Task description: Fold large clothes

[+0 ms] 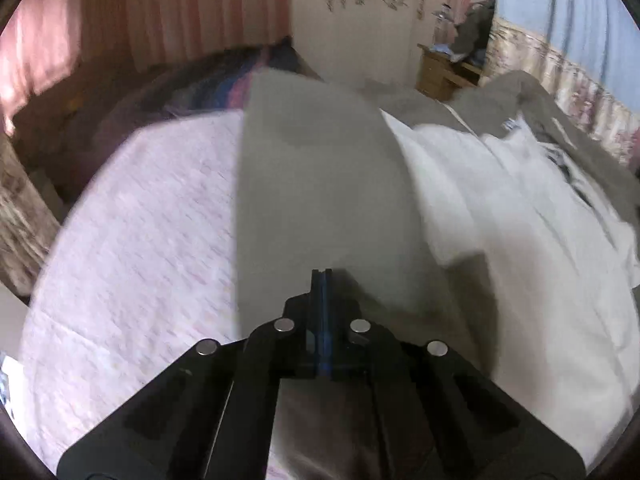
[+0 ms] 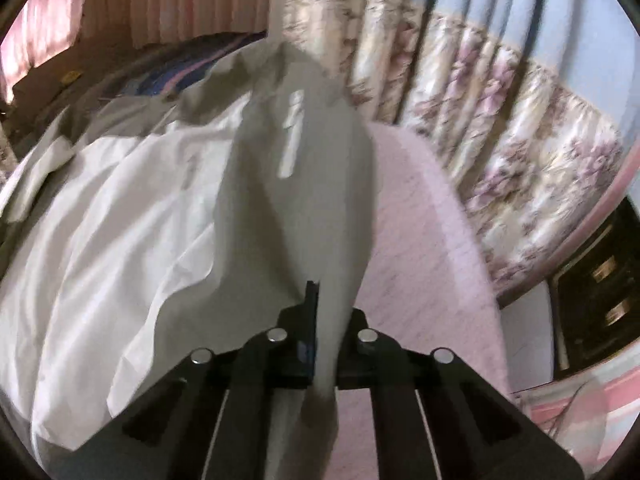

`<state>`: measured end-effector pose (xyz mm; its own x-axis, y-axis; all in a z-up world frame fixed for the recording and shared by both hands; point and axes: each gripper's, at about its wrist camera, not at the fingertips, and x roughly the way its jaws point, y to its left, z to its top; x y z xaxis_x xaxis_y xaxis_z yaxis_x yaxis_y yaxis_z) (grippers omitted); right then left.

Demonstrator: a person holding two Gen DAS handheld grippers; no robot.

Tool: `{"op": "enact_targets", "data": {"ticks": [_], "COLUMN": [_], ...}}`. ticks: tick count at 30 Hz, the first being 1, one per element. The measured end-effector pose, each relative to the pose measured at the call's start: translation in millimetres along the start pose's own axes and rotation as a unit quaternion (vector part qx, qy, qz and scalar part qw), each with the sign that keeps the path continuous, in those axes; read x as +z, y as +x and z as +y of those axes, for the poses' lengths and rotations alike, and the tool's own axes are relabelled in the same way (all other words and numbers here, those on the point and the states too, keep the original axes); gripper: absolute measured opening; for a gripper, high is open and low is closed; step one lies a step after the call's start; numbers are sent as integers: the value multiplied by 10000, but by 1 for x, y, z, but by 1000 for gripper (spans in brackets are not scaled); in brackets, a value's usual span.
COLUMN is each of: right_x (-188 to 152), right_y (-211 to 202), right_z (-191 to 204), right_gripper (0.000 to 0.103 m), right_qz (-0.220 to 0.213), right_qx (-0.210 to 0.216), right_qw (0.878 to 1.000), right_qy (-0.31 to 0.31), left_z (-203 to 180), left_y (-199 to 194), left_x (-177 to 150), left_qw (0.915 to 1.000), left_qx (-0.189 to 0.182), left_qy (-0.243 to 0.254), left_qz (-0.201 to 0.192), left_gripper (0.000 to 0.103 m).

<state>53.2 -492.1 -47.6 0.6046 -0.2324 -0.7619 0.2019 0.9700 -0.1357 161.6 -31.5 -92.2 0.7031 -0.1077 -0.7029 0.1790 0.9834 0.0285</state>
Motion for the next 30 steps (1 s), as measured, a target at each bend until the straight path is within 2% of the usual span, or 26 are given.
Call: {"op": "enact_targets", "data": {"ticks": [1, 2, 3, 5, 6, 7, 8, 10, 11, 13, 14, 16, 18, 21, 22, 24, 26, 27, 28, 30], "right_x": [4, 7, 10, 10, 8, 5, 2, -2, -5, -5, -5, -6, -11, -21, -26, -32, -38, -40, -41, -47], "right_y": [2, 4, 11, 32, 43, 60, 67, 68, 62, 47, 33, 8, -21, -43, -46, -46, -40, -35, -33, -30], "right_z": [-8, -20, -36, -70, -84, -99, -106, -113, -113, -109, -102, -85, -61, -30, -19, -2, 10, 13, 14, 16], "right_gripper": [5, 5, 5, 15, 39, 71, 80, 82, 82, 83, 83, 87, 90, 90, 90, 90, 90, 90, 90, 90], "right_qz": [-41, -97, -87, 116, 257, 572, 713, 675, 606, 324, 87, -299, -701, -886, -891, -864, -796, -733, -694, -625], "right_qx": [-244, -749, -1208, -2064, -2286, -2504, -2621, -2585, -2524, -2282, -2077, -1700, -1125, -251, -33, 69, 123, 133, 157, 236], "right_qw": [9997, 9971, 9926, 9784, 9732, 9665, 9624, 9636, 9656, 9725, 9772, 9835, 9888, 9925, 9932, 9941, 9951, 9956, 9958, 9957], "right_qy": [-10, -13, -1, 18, 44, 4, -35, 37, 134, 333, 431, 550, 690, 801, 751, 656, 566, 569, 582, 644], "left_z": [7, 23, 36, 73, 93, 104, 107, 100, 92, 77, 70, 53, 38, 17, 11, 5, 4, 5, 5, 13], "left_y": [-2, -4, -5, -5, -5, -9, -15, -27, -30, -36, -38, -39, -37, -30, -26, -14, -6, -6, -6, -14], "left_x": [5, 10, 13, 18, 18, 17, 16, 8, 5, -3, -7, -14, -20, -35, -38, -42, -43, -44, -43, -41], "left_qw": [9996, 9975, 9956, 9923, 9921, 9929, 9938, 9967, 9977, 9983, 9979, 9969, 9955, 9917, 9914, 9894, 9880, 9894, 9913, 9946], "left_qx": [247, 662, 899, 1169, 1124, 987, 874, 625, 481, 173, 70, -257, -550, -966, -994, -1091, -1180, -1096, -995, -793], "left_qy": [24, 18, -62, -381, -558, -660, -688, -514, -483, -563, -634, -745, -752, -735, -695, -735, -803, -782, -734, -617], "left_qz": [-98, -225, -263, -167, -20, 6, -47, -83, -58, -37, -69, 9, 180, 431, 491, 608, 590, 546, 460, 257], "left_gripper": [0, 0, 0, 0, 0, 0, 0, 1, 10, 84, 91, 96, 100, 100, 100, 97, 67, 38, 21, 6]}}
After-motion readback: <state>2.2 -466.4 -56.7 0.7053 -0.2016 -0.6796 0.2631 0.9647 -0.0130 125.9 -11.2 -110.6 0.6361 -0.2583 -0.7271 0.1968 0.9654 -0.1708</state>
